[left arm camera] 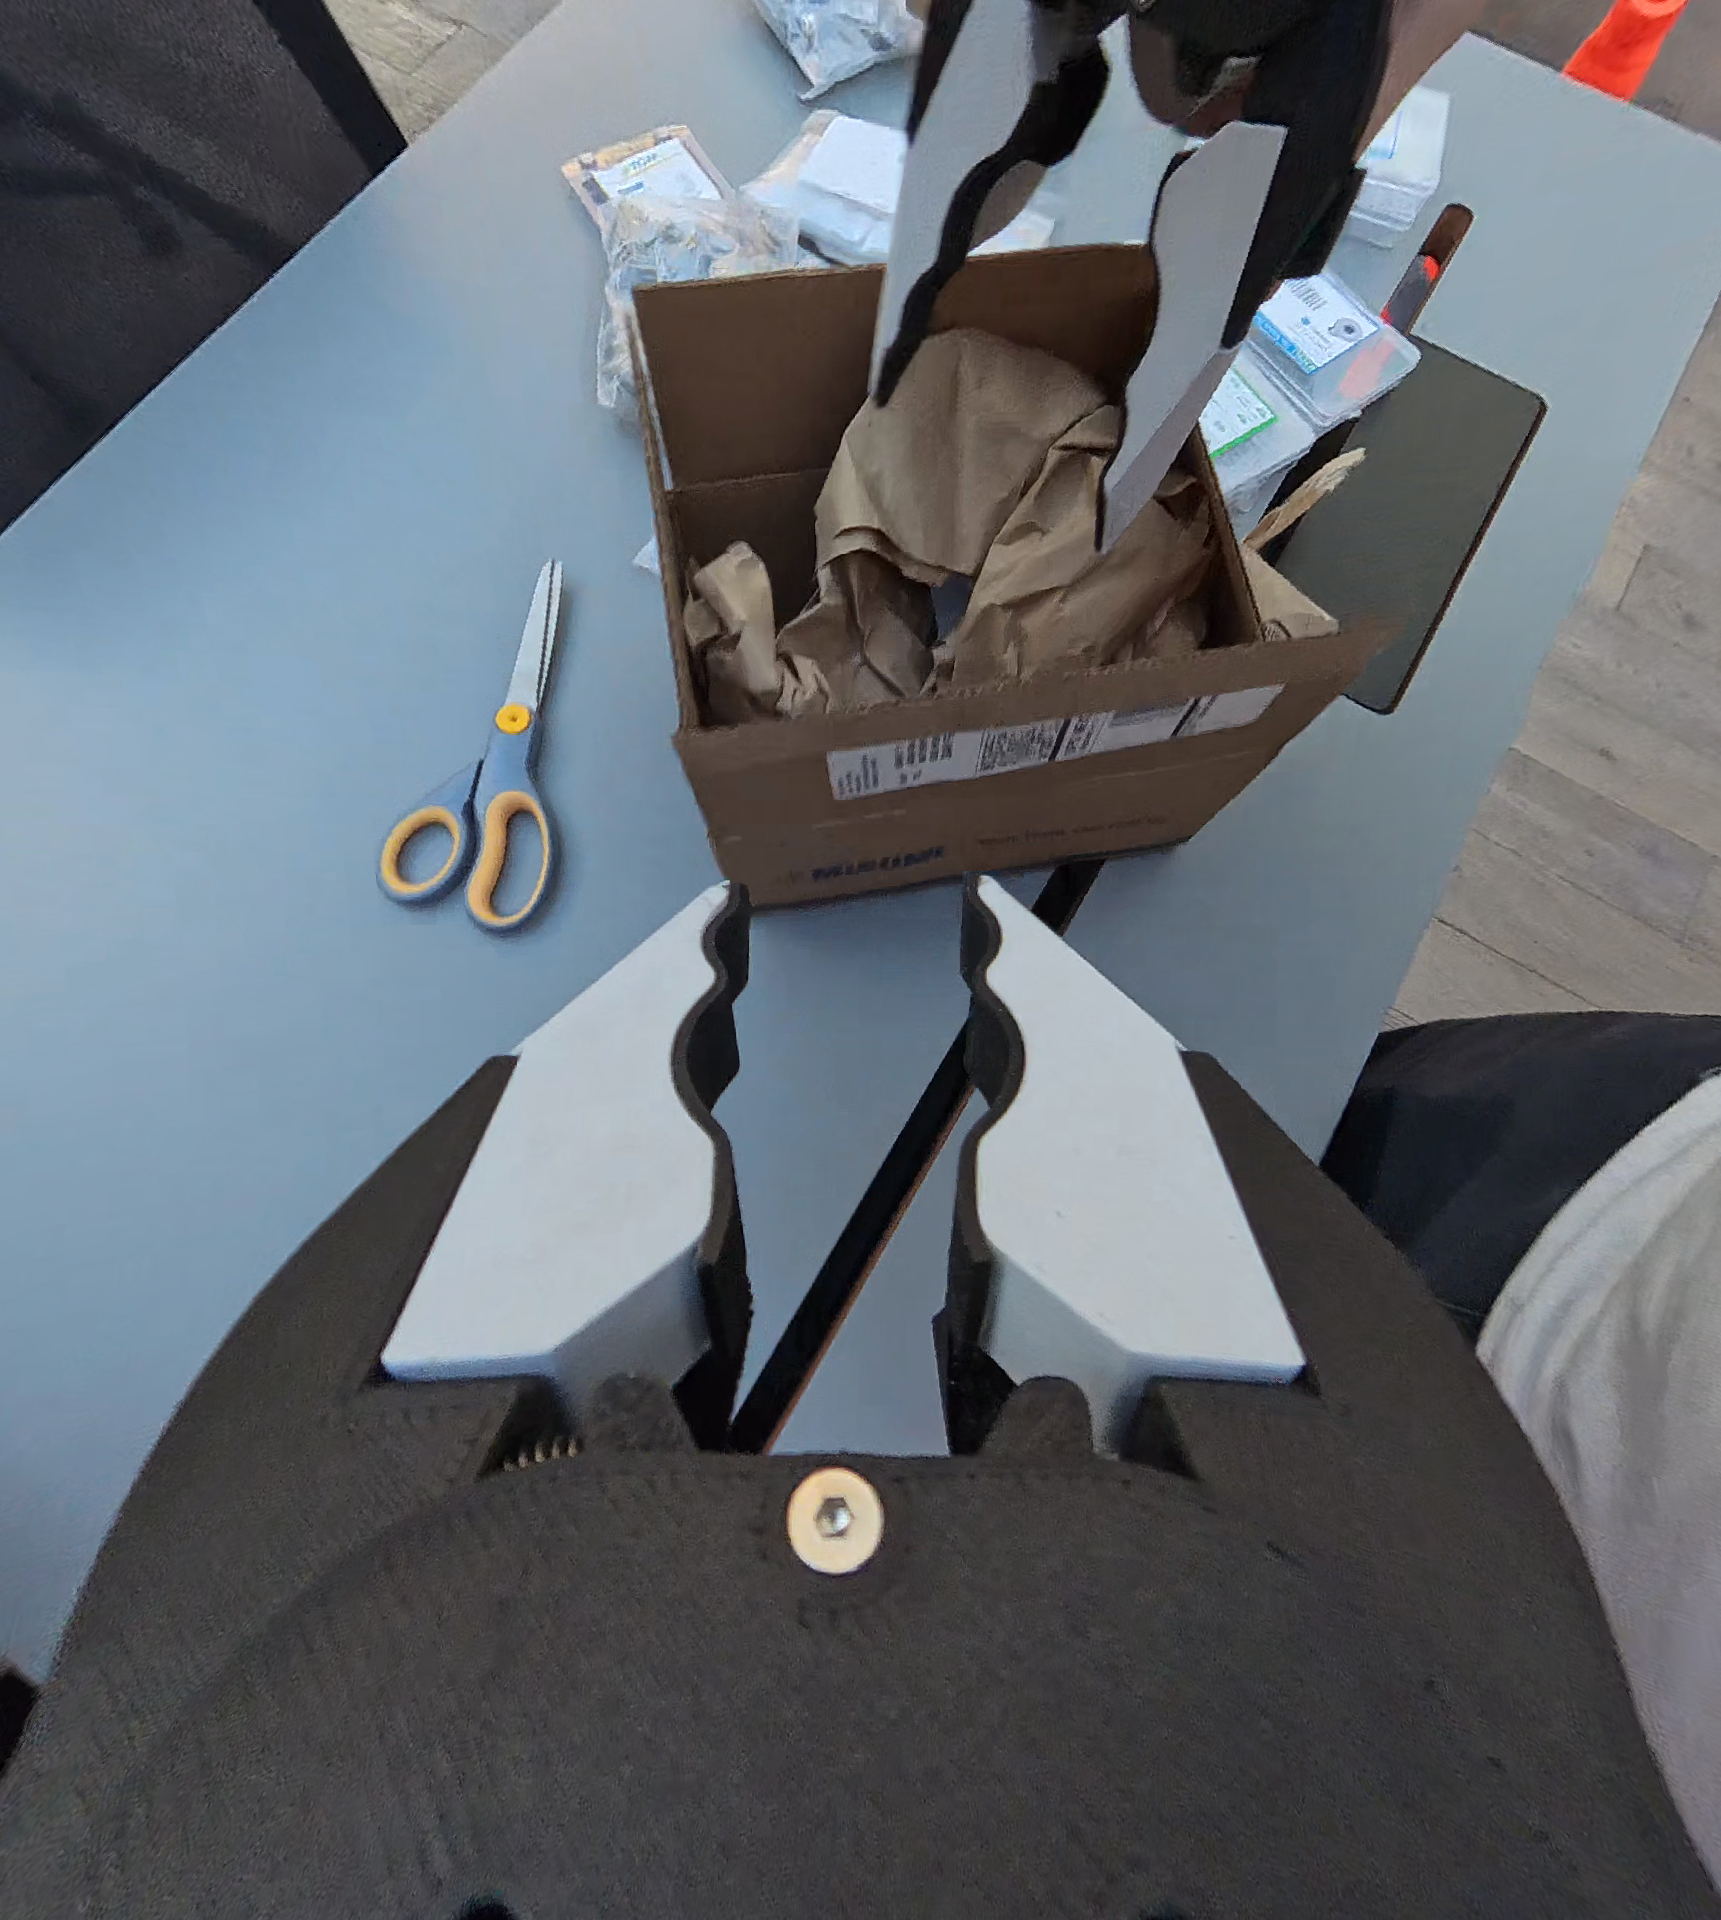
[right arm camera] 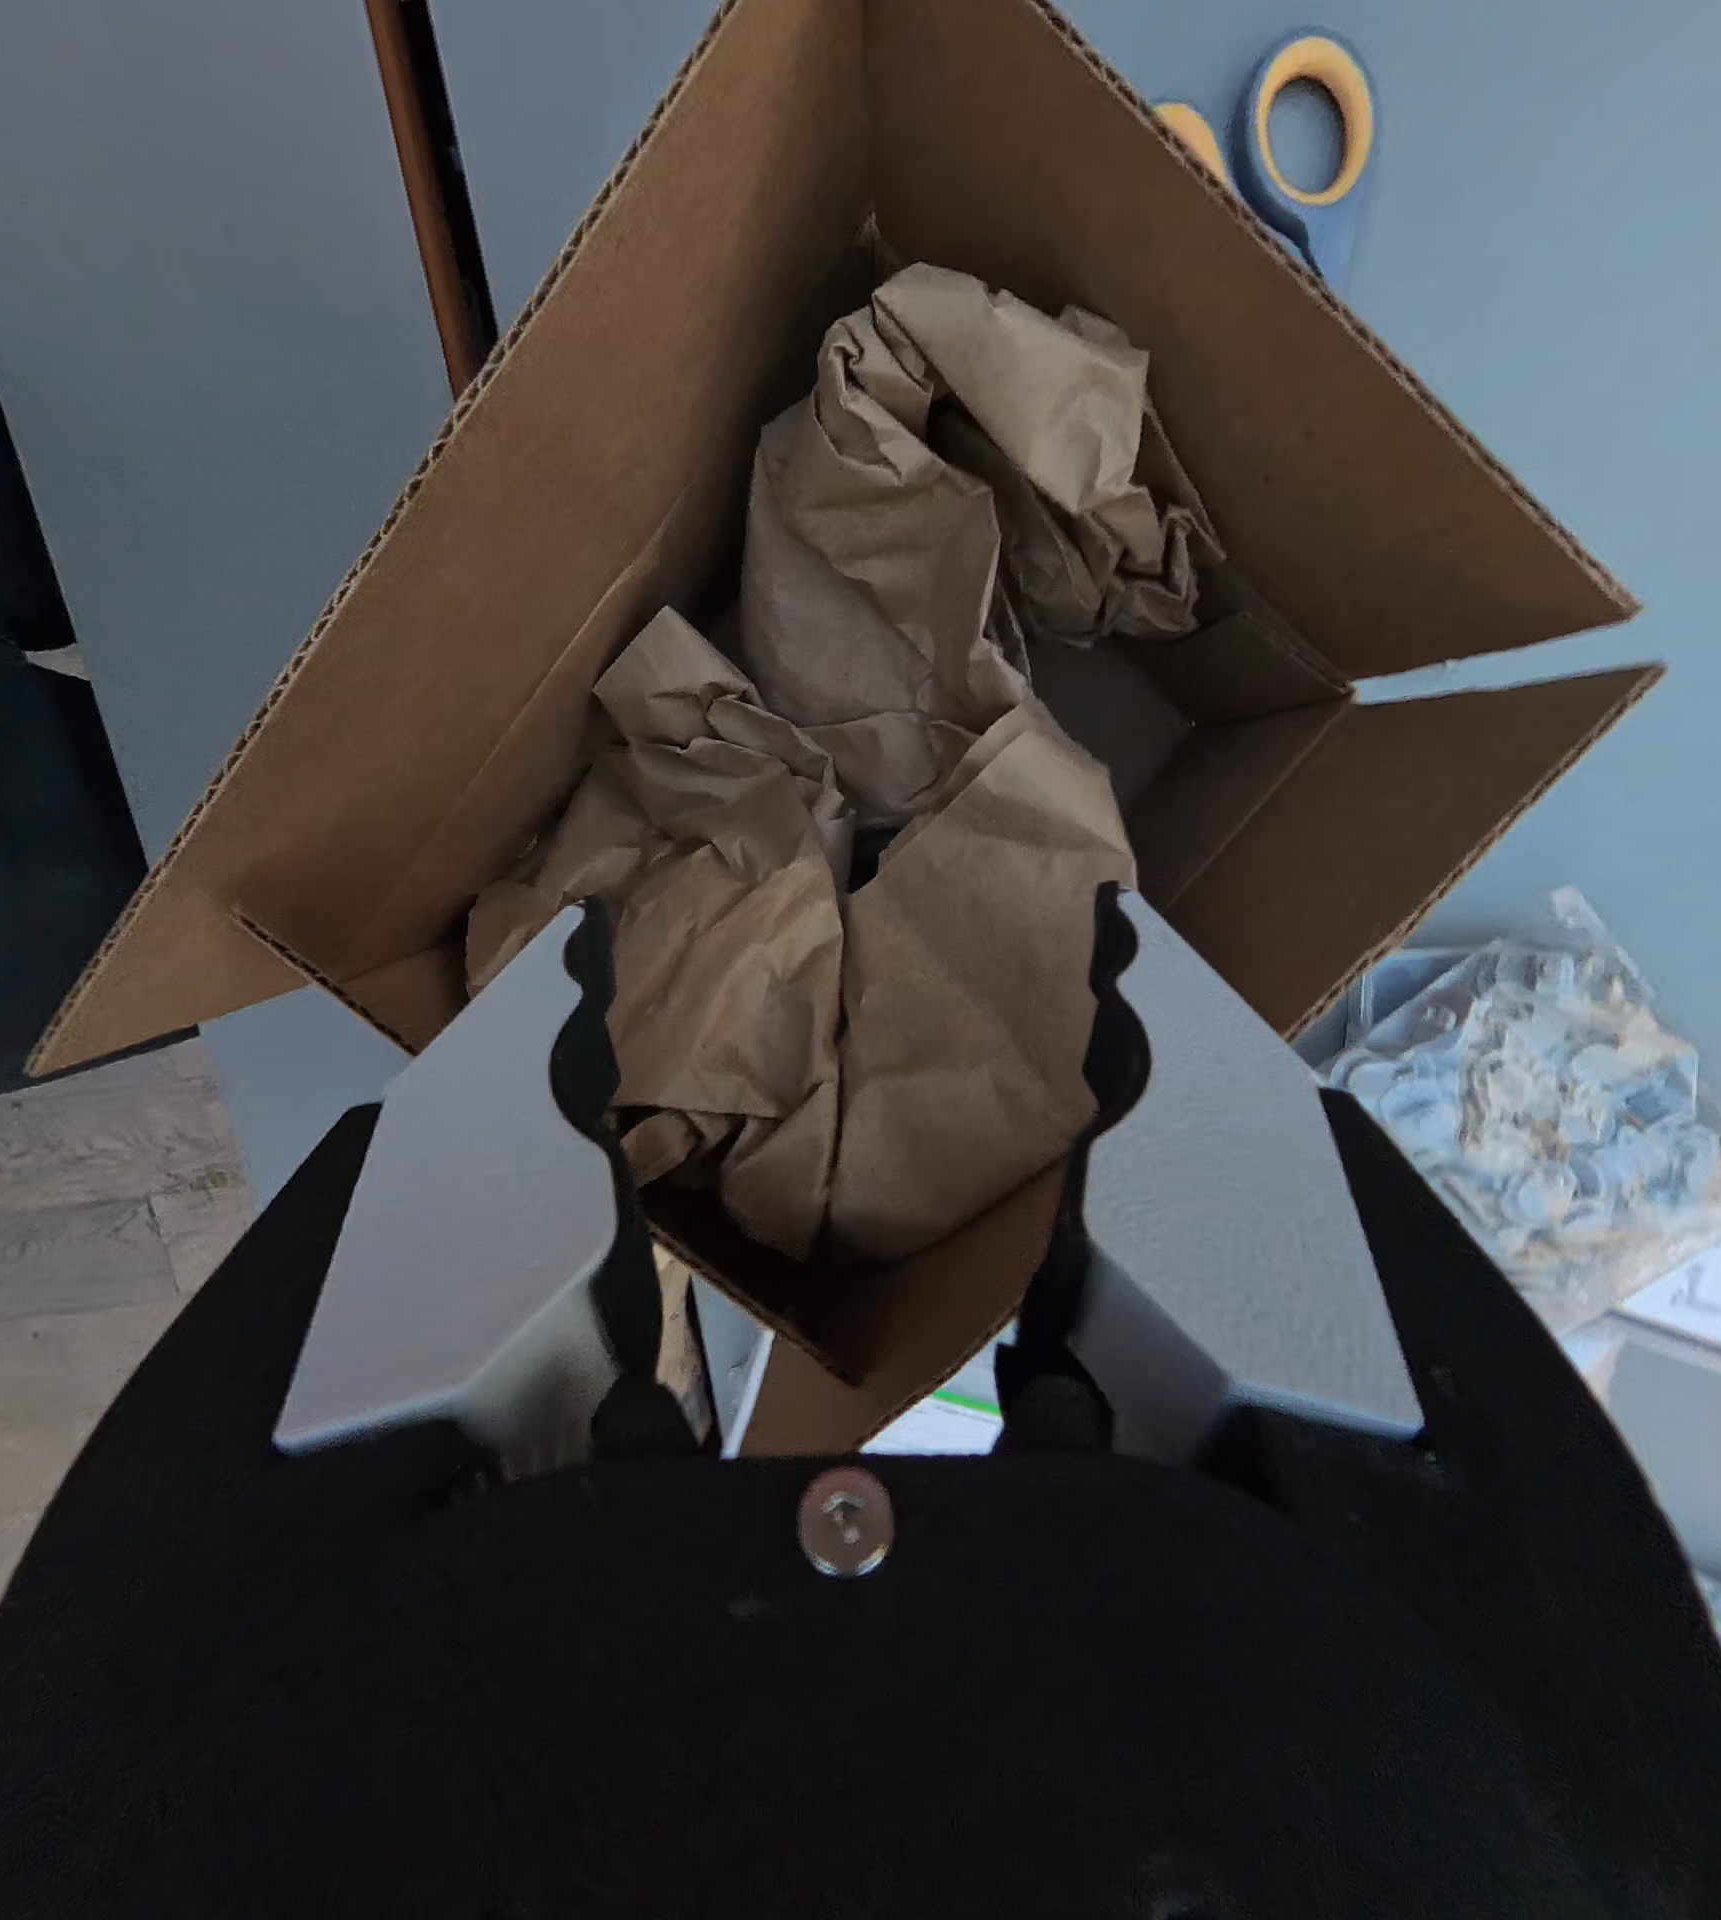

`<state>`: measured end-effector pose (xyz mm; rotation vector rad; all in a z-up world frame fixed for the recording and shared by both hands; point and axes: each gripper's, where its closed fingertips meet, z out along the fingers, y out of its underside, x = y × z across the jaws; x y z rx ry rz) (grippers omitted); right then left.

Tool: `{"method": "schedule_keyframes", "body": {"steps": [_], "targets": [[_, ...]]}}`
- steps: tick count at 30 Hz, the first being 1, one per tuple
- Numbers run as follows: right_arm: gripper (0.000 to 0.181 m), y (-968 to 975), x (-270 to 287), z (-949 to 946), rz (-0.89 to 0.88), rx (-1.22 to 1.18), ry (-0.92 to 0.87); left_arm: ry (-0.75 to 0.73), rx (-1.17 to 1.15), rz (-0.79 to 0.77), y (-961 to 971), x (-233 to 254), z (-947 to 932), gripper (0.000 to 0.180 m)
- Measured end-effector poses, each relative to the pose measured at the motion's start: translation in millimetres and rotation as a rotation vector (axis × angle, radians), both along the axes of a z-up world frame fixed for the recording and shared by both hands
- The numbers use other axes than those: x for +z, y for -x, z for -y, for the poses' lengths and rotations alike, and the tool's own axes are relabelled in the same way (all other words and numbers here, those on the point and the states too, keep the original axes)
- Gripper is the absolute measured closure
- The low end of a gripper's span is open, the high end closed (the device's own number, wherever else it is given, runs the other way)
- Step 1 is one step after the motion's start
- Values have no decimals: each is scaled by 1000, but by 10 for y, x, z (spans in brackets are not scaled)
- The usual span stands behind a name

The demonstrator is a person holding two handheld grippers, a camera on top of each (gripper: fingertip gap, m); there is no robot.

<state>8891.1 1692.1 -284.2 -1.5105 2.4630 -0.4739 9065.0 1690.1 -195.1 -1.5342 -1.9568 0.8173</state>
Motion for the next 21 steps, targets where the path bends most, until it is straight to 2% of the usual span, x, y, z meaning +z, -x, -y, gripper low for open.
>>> {"method": "schedule_keyframes", "body": {"steps": [3, 5, 7, 10, 15, 21], "targets": [[67, -91, -93, 58, -1, 119, -107, -12, -34, -1, 453, -144, -32, 134], [59, -109, -195, 110, -52, 206, -135, -10, -44, 10, 640, -249, -24, 129], [58, -159, -278, 112, -88, 261, -180, -22, -37, -7, 767, -301, -32, 129], [58, -323, -265, 163, -80, 338, -136, -20, -44, -63, 891, -290, -108, 130], [72, -395, -267, 295, -8, 411, -111, 107, -194, -97, 1011, -338, -315, 128], [76, -579, -242, 260, 64, 515, -140, 266, -469, 33, 1007, -667, -403, 132]]}}
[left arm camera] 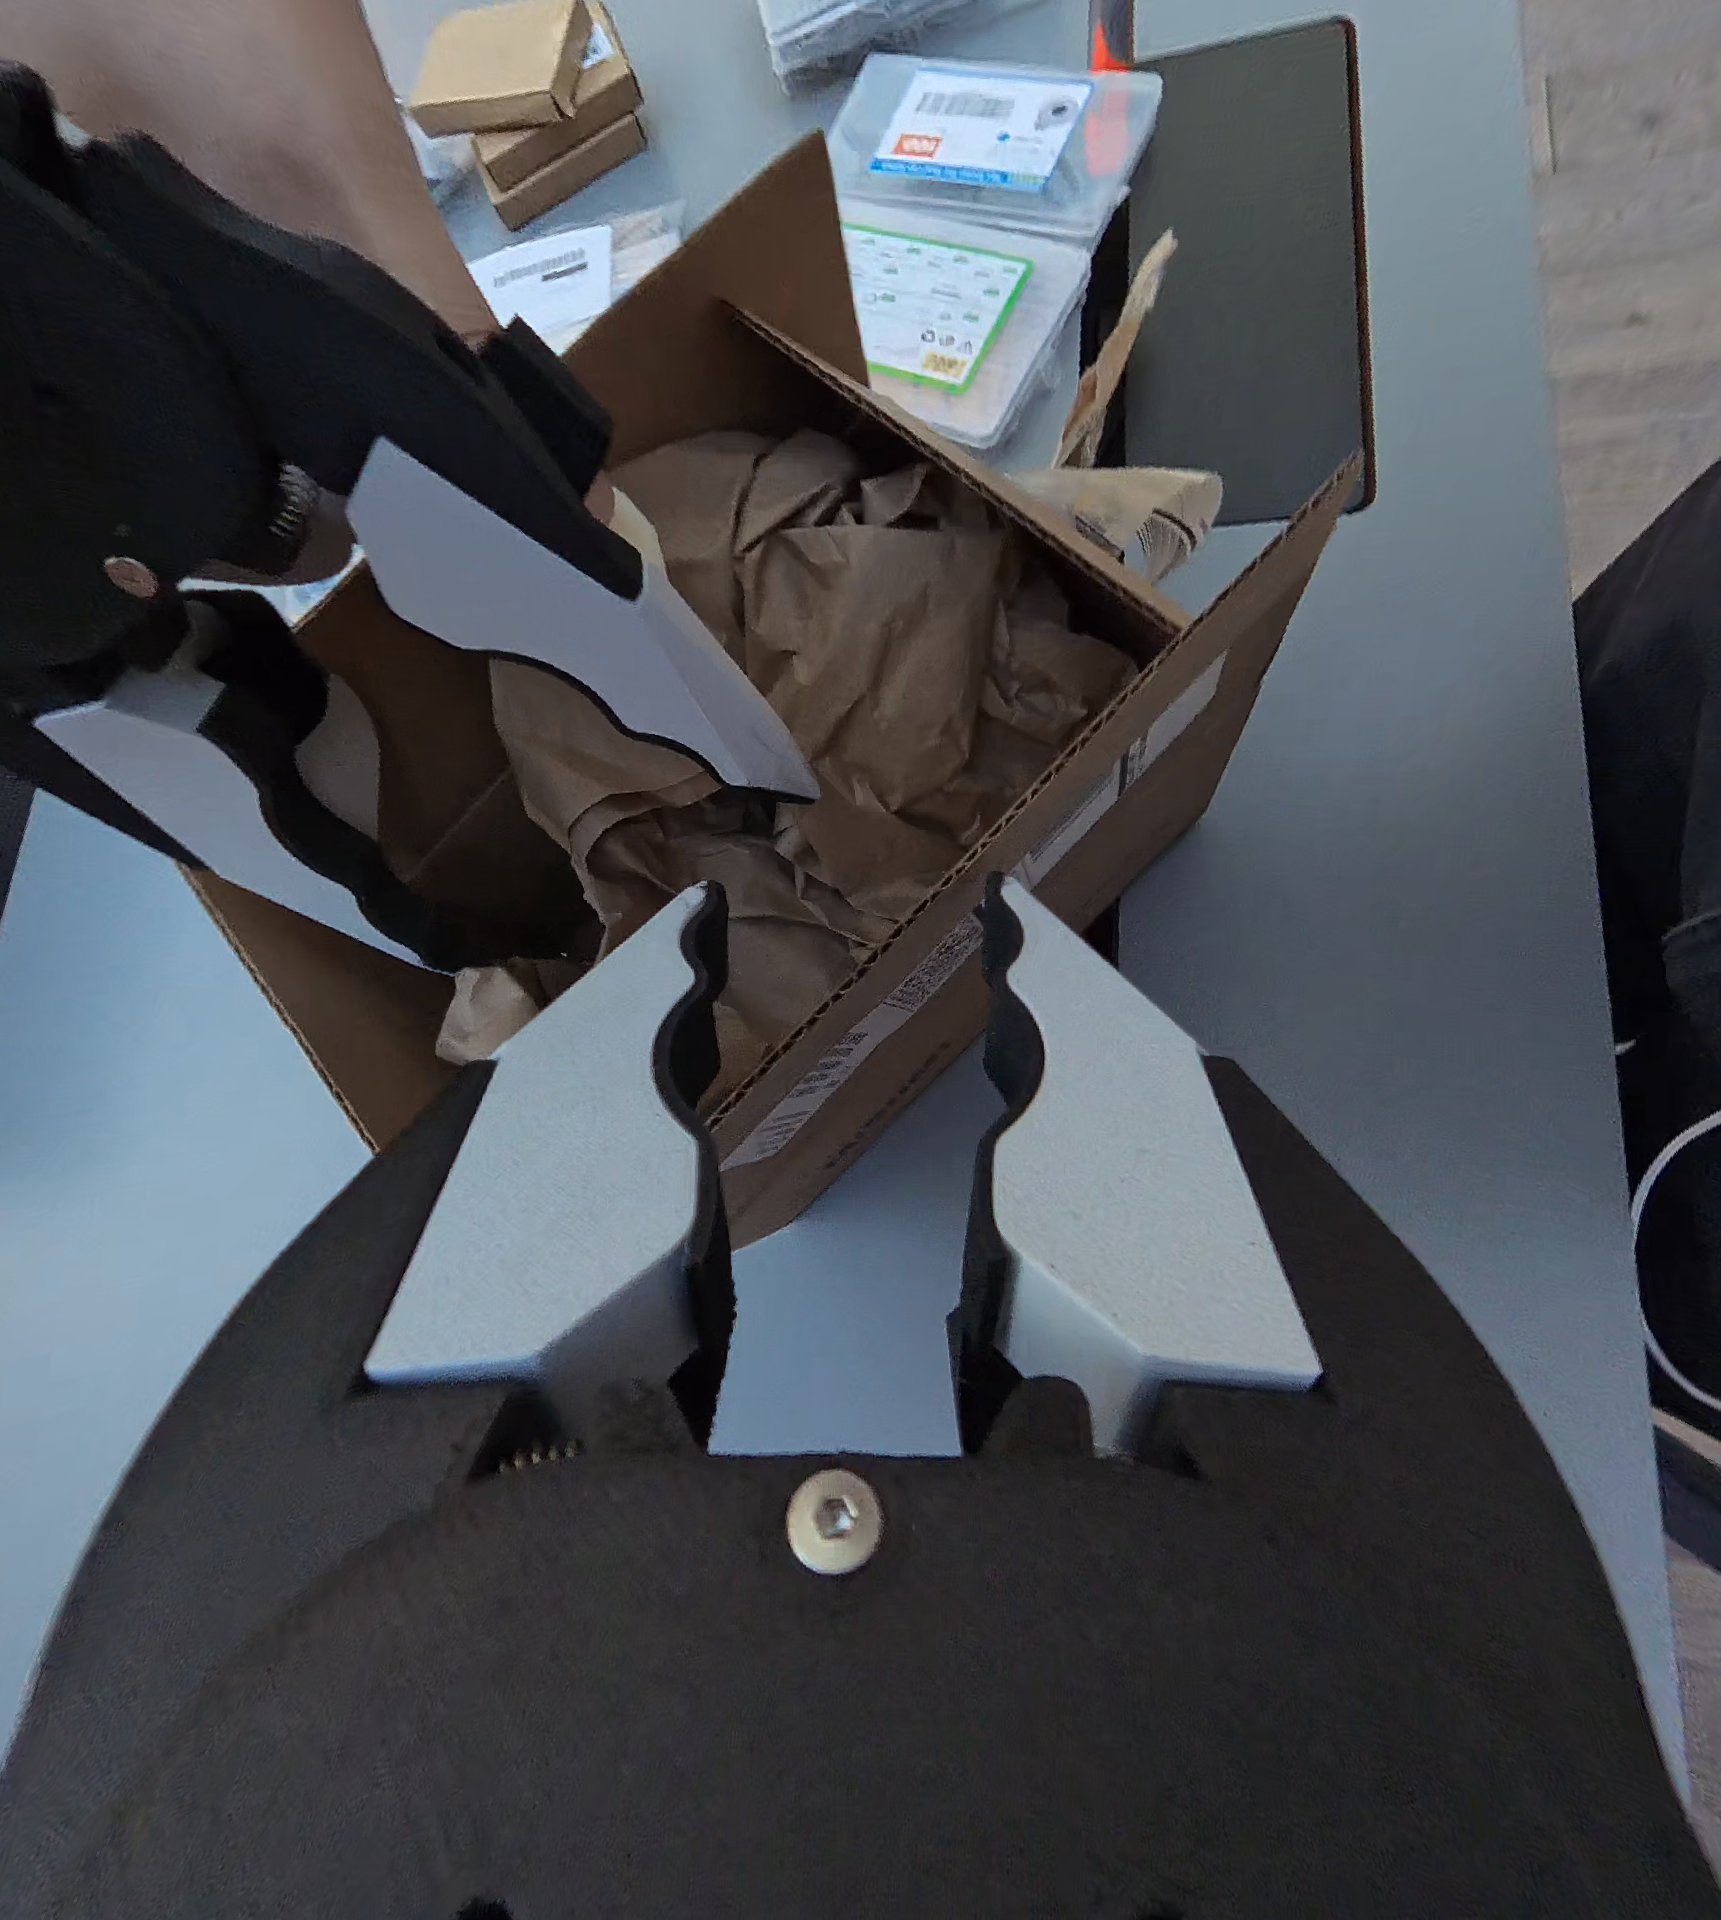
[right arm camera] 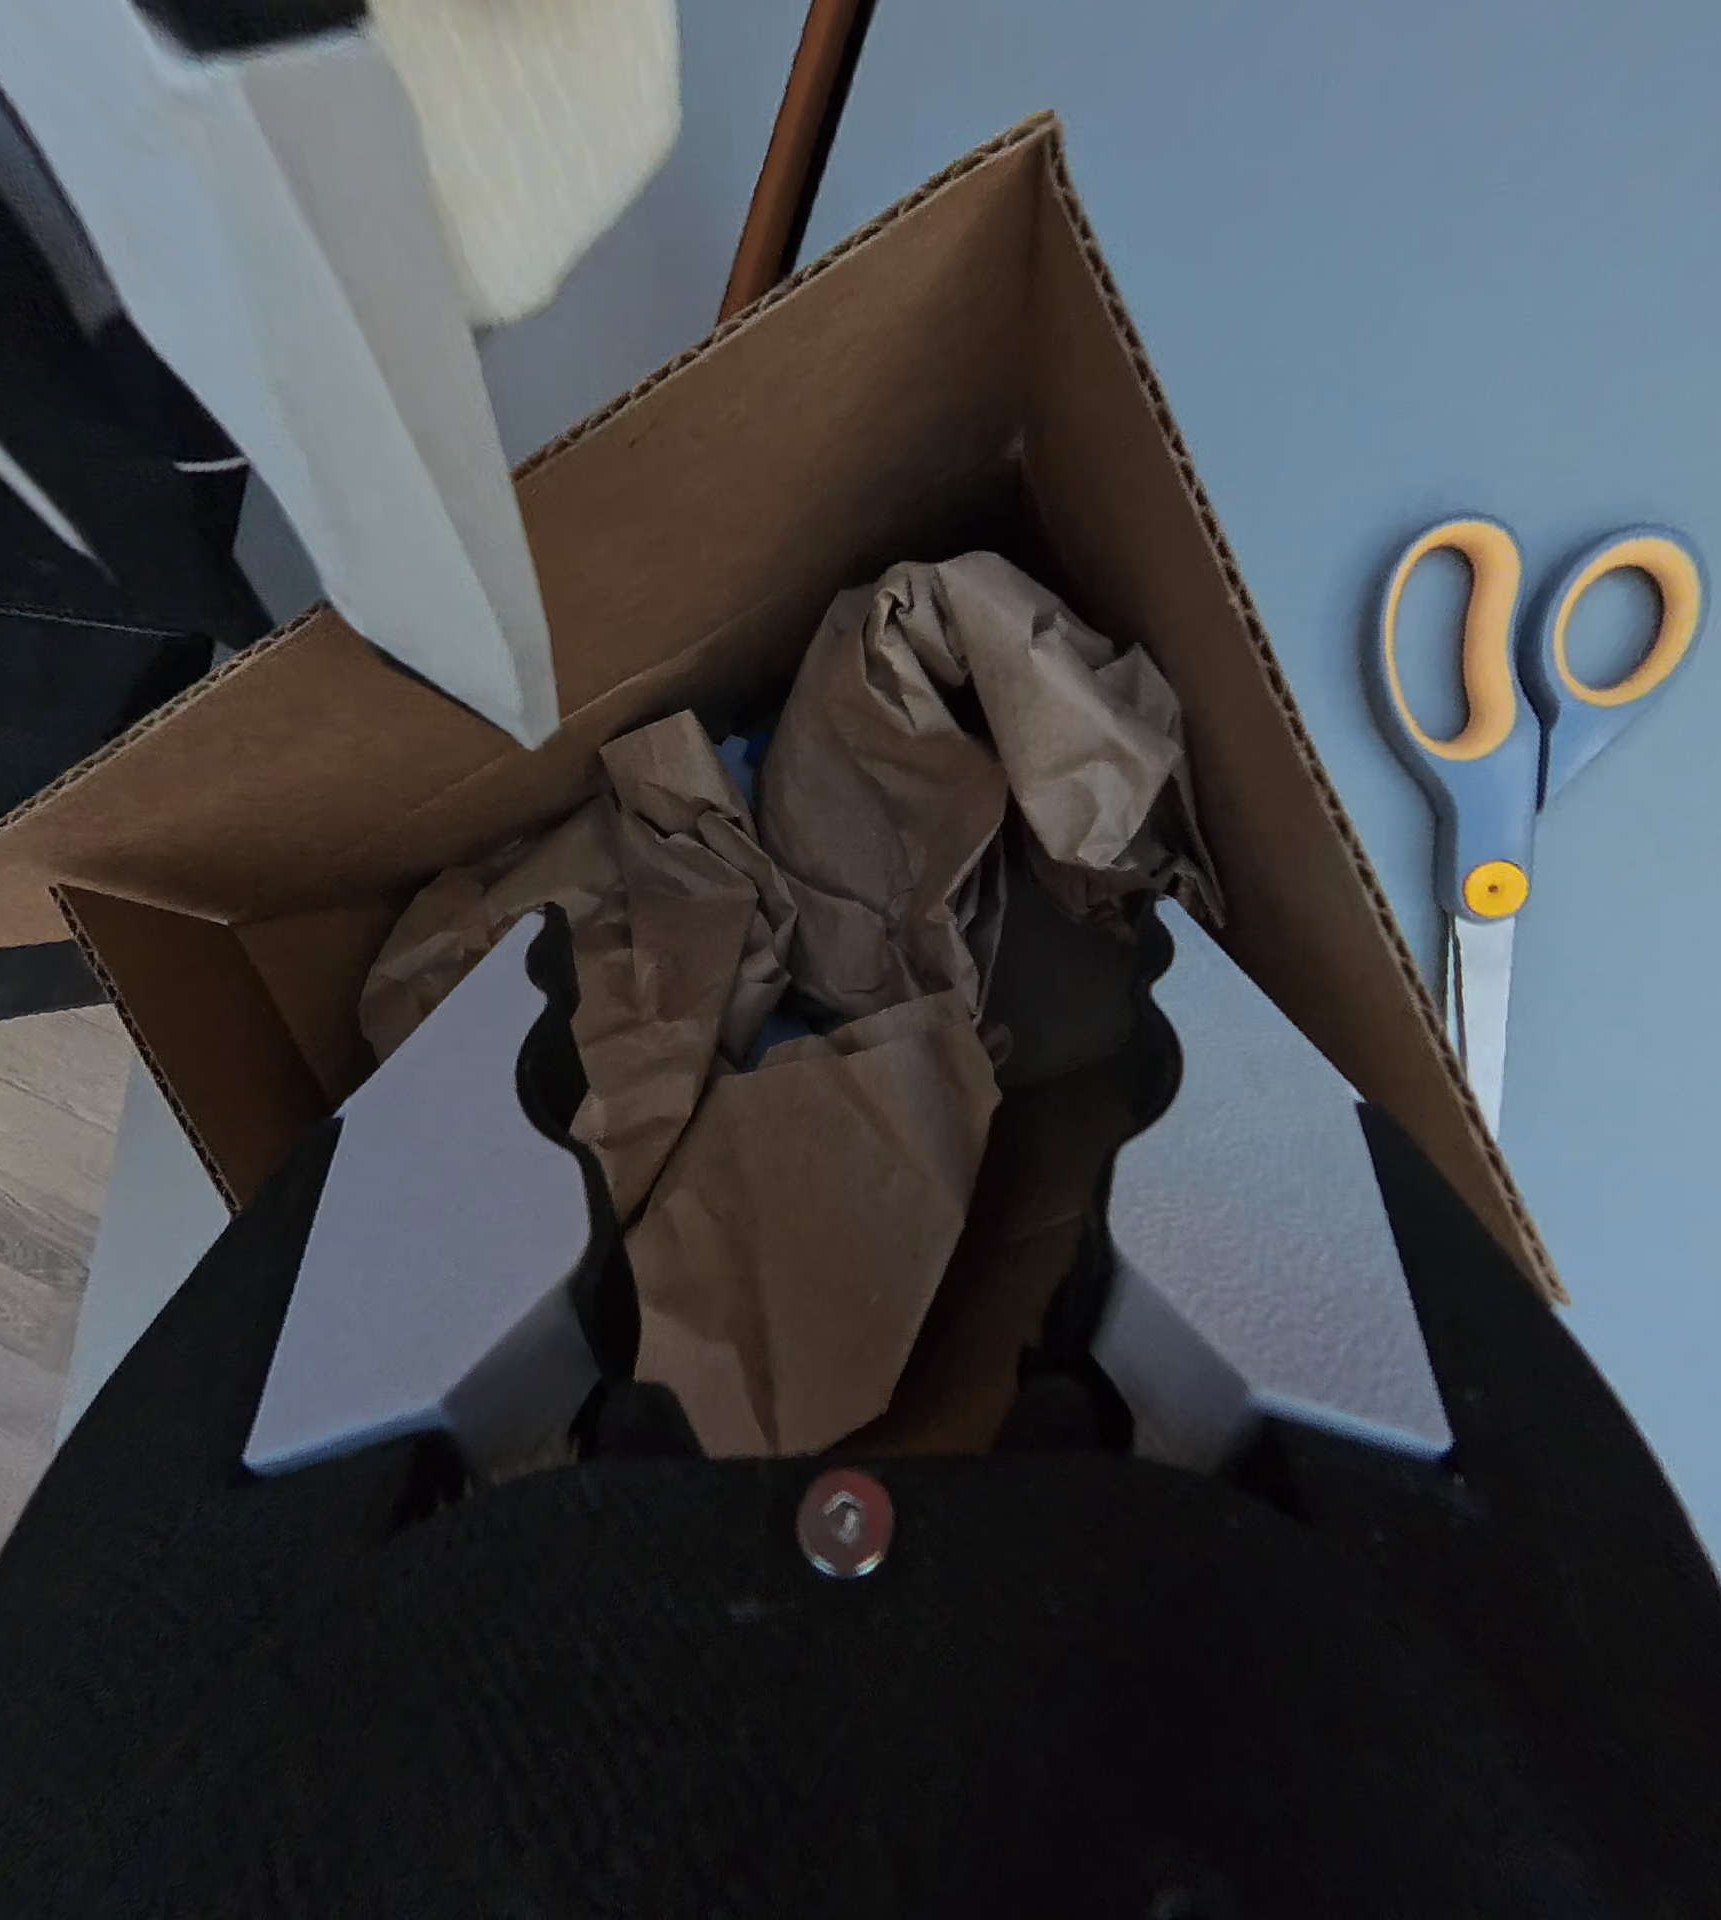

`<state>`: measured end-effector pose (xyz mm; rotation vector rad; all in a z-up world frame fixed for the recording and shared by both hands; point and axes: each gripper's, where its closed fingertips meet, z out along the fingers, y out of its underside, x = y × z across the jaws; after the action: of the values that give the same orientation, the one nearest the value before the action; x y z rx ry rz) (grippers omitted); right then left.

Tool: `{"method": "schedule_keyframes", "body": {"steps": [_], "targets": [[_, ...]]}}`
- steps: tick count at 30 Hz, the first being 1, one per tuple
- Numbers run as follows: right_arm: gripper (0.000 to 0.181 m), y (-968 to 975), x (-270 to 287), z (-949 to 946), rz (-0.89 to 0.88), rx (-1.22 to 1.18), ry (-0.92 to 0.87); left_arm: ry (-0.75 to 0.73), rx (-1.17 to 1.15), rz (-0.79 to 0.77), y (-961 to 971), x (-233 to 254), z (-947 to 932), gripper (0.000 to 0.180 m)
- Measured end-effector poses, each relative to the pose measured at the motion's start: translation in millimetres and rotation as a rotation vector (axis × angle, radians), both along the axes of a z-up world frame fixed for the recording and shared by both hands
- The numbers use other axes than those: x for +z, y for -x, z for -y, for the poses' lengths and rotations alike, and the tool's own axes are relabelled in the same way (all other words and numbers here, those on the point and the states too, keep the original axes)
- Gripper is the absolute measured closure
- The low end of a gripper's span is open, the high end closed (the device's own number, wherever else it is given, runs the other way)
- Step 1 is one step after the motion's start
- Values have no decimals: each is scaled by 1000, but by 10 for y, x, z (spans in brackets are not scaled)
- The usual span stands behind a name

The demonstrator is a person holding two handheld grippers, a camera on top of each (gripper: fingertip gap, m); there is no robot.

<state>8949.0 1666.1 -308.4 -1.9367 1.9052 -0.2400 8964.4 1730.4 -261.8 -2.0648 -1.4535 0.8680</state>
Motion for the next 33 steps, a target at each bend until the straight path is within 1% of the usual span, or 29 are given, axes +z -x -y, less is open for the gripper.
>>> {"method": "schedule_keyframes", "body": {"steps": [2, 3, 4, 5, 6, 8, 9, 11, 12, 14, 16, 18, 19, 20, 22, 23, 24, 25, 27, 28, 29, 30, 31, 32, 33], "targets": [[80, -48, -29, 46, 14, -1, 21, 16, -41, 29, -59, -114, -20, 137], [79, -33, -61, 76, -11, -9, 31, 21, -53, 44, -102, -178, -35, 141], [76, -24, -77, 83, -39, -11, 31, 34, -53, 52, -144, -237, -36, 140], [74, -55, -60, 74, -46, -12, 29, 51, -43, 38, -173, -265, -30, 143], [74, -129, -14, 74, -20, -15, 41, 63, -29, 4, -188, -261, -29, 151], [79, -296, 71, 25, 51, -21, 44, 78, -11, -54, -209, -259, -55, 150], [77, -330, 36, -10, 46, -23, 41, 94, -3, -83, -219, -257, -59, 151], [66, -251, -145, -4, -55, -3, 90, 116, 11, -128, -249, -257, -67, 152], [63, -192, -224, 12, -107, 13, 114, 120, 17, -141, -271, -260, -73, 154], [61, -99, -338, 1, -195, 27, 103, 104, 29, -149, -324, -275, -96, 158], [65, -29, -402, -18, -256, 29, 60, 82, 42, -149, -374, -301, -121, 160], [74, 24, -445, -22, -313, 4, 1, 81, 54, -154, -408, -325, -140, 161], [75, 43, -464, -23, -342, -4, -14, 81, 59, -157, -415, -334, -148, 161], [75, 59, -484, -28, -374, 2, -15, 83, 63, -160, -416, -339, -152, 161], [88, 69, -483, 5, -444, 19, 37, 87, 68, -166, -409, -332, -155, 161], [96, 21, -436, 13, -438, 25, 56, 89, 68, -166, -408, -331, -155, 161], [103, -32, -377, 28, -422, -1, 60, 90, 68, -167, -408, -330, -156, 161], [104, -83, -326, 19, -399, -61, 25, 93, 69, -171, -407, -330, -155, 161], [103, -182, -275, 18, -343, -271, -80, 101, 72, -183, -398, -326, -151, 161], [95, -206, -299, 35, -323, -384, -115, 103, 74, -189, -390, -323, -146, 161], [81, -247, -336, 28, -300, -478, -143, 103, 77, -193, -378, -317, -139, 161], [73, -261, -377, 14, -295, -530, -130, 102, 79, -195, -366, -308, -131, 161], [70, -263, -410, 12, -299, -532, -71, 99, 80, -195, -356, -301, -125, 161], [74, -264, -424, 61, -292, -525, 23, 95, 80, -193, -353, -298, -124, 160], [83, -264, -438, 134, -270, -539, 123, 94, 85, -195, -350, -297, -120, 161]]}}
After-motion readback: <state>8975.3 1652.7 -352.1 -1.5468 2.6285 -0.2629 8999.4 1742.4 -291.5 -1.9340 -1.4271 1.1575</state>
